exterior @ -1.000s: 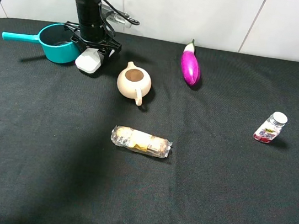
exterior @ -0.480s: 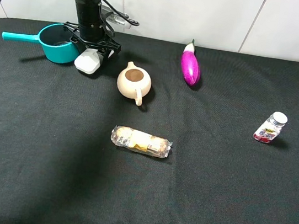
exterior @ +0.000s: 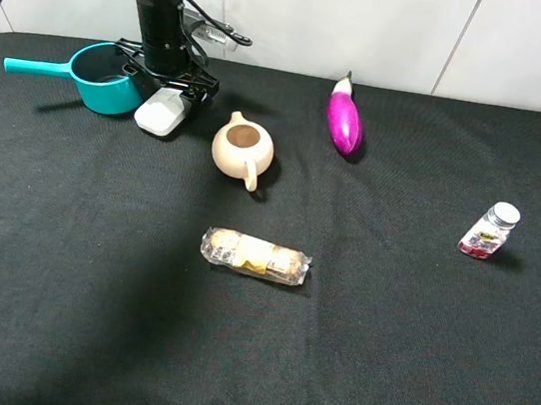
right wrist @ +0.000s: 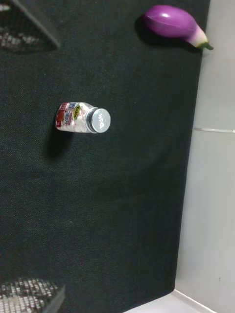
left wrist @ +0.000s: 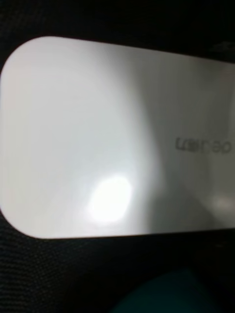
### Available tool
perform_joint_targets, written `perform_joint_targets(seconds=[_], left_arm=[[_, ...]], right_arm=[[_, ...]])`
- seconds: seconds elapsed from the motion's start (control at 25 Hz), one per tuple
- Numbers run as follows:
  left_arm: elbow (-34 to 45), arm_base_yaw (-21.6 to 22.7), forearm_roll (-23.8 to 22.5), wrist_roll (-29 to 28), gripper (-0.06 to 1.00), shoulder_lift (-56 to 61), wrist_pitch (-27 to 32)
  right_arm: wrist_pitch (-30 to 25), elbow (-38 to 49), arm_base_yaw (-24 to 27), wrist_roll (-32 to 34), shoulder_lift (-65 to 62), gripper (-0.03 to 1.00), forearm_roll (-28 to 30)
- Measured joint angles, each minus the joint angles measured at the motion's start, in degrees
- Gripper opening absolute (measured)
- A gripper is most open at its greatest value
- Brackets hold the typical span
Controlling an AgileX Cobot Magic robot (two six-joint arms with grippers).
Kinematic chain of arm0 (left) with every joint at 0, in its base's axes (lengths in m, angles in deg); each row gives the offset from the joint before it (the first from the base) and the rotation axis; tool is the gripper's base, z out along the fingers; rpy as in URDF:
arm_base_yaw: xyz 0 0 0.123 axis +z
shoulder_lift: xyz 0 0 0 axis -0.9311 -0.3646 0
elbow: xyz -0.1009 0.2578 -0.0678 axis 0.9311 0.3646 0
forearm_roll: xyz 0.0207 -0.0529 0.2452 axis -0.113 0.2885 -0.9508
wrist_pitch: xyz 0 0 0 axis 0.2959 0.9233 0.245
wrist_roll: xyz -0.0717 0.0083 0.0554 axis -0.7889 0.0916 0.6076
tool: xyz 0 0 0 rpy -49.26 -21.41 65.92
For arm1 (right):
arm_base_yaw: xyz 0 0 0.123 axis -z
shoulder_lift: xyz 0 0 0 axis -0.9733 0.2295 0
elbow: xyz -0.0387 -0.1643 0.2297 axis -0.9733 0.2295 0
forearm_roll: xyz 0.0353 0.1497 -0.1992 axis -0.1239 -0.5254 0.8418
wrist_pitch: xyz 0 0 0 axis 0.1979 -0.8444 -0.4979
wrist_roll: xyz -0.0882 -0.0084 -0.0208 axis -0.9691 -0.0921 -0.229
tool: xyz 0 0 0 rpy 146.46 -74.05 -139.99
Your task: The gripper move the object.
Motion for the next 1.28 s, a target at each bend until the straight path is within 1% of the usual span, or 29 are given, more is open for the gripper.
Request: perform_joint_targets(seconds=[0.2,0.4,0.48,0.64,0.72,0.92,1.28], left_arm=[[0.0,0.0,0.0,-2.4,0.80,0.0,0.4],[0.0,0.0,0.1,-2.4,0.80,0.0,0.6],[0.0,0.0,0.1,-2.0,0.83,0.0,0.6],[0.0,-0.1,0.2,-1.1,0.95,0.0,0.6],[0.0,-0.1,0.2,-1.0,0.98,0.0,0.6],[0.0,-0.1,0.2,0.5,0.99,0.0,0.6],[-0.4,-0.1,0.2,0.7,0.99,0.0,1.0]], right_arm=[[0.0,0.0,0.0,0.0,0.0,0.69,0.0],[0.0,0.0,0.0,0.0,0.0,0.69,0.0],[0.0,0.0,0.0,0.0,0.0,0.69,0.0],[0.0,0.0,0.0,0.0,0.0,0.69,0.0],[0.0,0.0,0.0,0.0,0.0,0.69,0.0],[0.0,0.0,0.0,0.0,0.0,0.69,0.0],[0.0,0.0,0.0,0.0,0.0,0.69,0.0]])
